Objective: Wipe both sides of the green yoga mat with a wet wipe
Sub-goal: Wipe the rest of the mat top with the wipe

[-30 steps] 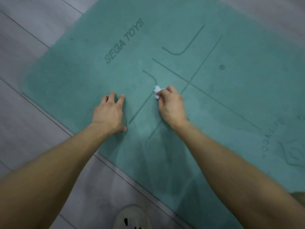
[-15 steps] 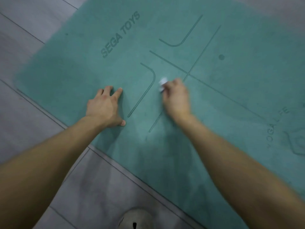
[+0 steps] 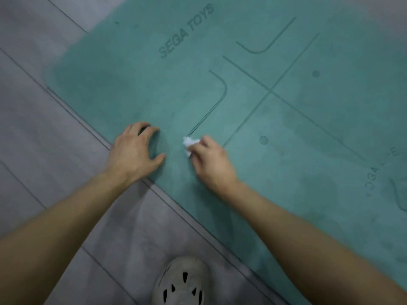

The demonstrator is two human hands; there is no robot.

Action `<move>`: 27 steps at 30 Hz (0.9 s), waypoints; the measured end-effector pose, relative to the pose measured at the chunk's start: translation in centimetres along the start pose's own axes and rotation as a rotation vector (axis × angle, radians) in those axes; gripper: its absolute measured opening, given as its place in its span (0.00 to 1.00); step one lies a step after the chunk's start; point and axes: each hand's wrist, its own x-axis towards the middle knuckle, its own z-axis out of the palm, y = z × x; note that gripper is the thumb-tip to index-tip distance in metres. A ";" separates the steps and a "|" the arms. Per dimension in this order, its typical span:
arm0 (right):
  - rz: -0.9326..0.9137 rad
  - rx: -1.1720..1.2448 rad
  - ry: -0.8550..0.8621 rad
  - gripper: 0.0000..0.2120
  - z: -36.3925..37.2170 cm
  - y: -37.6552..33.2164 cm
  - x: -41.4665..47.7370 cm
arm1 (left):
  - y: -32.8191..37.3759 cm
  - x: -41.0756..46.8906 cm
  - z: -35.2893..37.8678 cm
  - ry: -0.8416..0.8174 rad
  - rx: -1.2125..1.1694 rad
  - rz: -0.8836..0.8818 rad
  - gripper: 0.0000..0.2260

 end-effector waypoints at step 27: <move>-0.348 -0.014 -0.202 0.08 4.0 -3.8 8.2 | -8.7 -0.9 -2.0 -0.042 -0.033 -0.234 0.53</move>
